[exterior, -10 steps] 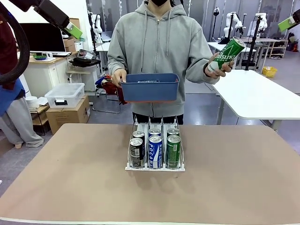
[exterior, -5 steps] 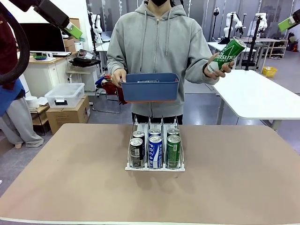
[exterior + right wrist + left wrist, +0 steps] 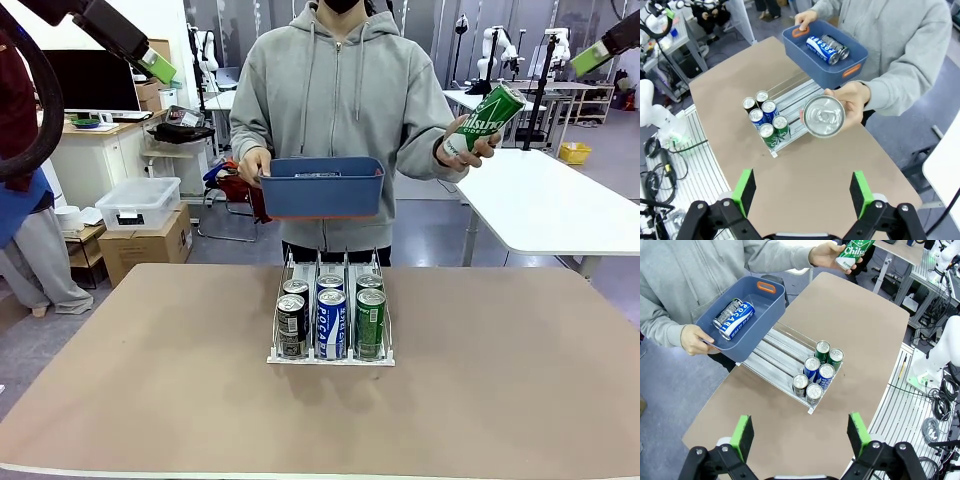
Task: Fill the beverage cans into the dispenser.
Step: Pick up the Sprite handed by the human.
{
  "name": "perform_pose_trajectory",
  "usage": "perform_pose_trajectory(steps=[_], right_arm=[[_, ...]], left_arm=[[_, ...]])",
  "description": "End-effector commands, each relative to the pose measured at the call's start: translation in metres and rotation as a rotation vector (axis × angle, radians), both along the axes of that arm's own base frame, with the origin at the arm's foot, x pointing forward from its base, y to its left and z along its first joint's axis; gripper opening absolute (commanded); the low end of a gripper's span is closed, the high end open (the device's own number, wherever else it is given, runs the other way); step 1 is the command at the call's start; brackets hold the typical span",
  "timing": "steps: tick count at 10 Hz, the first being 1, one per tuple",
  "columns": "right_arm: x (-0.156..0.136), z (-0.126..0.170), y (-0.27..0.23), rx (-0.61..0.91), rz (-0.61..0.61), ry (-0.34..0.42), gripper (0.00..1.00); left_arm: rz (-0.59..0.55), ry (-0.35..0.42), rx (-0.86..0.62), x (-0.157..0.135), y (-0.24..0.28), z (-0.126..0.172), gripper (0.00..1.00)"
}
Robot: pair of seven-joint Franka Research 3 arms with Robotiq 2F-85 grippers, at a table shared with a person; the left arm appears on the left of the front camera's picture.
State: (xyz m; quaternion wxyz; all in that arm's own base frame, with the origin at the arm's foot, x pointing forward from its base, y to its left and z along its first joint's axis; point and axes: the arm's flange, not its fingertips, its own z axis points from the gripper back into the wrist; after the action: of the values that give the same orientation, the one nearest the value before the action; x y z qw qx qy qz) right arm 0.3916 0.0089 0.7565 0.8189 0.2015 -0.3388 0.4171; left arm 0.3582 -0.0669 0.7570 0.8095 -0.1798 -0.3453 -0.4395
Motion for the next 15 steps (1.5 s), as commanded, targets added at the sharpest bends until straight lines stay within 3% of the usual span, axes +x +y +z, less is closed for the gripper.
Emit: perform_pose_trajectory(steps=[1, 6, 10, 15], right_arm=[[0.014, 0.007, 0.007, -0.037, 0.056, 0.023, 1.0], [0.053, 0.004, 0.028, -0.074, 0.113, 0.069, 1.0], [0.044, 0.0, 0.029, -0.054, 0.07, 0.063, 1.0], [0.067, -0.006, 0.05, -0.087, 0.113, 0.088, 1.0]], left_arm=[[0.0, 0.0, 0.0, 0.0, 0.0, 0.0, 1.0], [0.0, 0.0, 0.0, 0.0, 0.0, 0.0, 1.0], [0.0, 0.0, 0.0, 0.0, 0.0, 0.0, 1.0], [0.0, 0.0, 0.0, 0.0, 0.0, 0.0, 1.0]])
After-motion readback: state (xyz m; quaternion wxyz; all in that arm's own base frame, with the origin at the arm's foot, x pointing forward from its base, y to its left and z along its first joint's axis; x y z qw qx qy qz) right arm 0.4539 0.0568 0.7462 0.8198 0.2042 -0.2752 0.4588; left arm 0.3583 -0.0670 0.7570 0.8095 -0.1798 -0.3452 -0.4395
